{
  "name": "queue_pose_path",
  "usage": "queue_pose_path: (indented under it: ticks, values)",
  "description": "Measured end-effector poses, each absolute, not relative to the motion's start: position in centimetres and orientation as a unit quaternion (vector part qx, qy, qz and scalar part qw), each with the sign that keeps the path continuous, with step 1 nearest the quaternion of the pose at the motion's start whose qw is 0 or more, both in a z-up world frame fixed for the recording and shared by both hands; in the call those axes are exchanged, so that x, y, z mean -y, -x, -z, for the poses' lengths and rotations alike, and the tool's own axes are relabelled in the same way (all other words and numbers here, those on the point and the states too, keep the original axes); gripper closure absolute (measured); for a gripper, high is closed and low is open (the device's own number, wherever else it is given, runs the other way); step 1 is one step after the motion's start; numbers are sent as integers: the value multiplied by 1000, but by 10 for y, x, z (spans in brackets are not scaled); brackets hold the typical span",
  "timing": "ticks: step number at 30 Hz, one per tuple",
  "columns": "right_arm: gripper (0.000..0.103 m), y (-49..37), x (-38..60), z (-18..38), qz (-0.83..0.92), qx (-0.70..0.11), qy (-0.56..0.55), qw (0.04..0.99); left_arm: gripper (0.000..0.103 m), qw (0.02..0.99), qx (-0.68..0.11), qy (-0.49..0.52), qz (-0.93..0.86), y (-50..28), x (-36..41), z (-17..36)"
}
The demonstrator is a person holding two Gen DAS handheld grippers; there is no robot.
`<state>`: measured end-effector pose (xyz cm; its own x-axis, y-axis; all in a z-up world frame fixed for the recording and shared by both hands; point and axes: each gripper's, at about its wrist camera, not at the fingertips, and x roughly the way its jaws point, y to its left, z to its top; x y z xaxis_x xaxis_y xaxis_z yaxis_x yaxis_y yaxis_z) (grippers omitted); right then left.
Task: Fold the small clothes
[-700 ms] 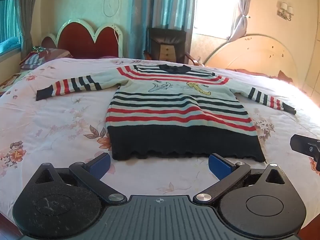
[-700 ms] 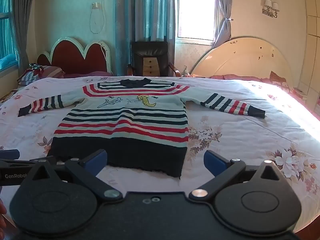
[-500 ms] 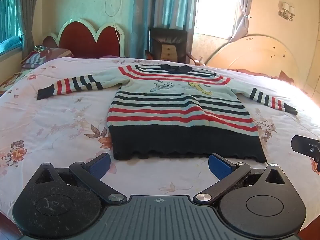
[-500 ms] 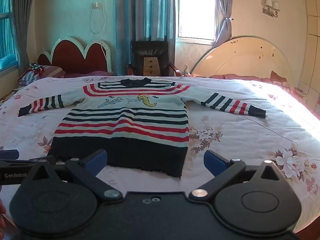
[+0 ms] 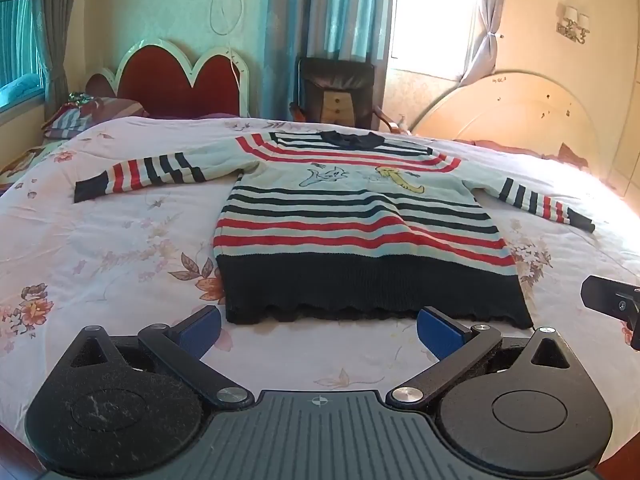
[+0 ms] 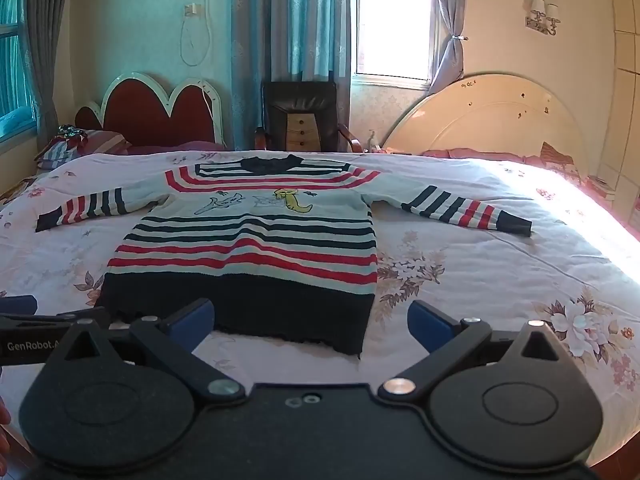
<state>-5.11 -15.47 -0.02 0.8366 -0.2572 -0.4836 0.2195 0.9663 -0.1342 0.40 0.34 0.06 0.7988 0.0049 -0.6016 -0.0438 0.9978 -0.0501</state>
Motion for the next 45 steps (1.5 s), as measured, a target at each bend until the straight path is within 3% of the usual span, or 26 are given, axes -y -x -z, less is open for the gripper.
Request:
queue_pose_path:
  ticks: [45]
  values:
    - [1,54,157,-2,132,-256,35,957,0,948,-316,23,-5,-3,1,-2]
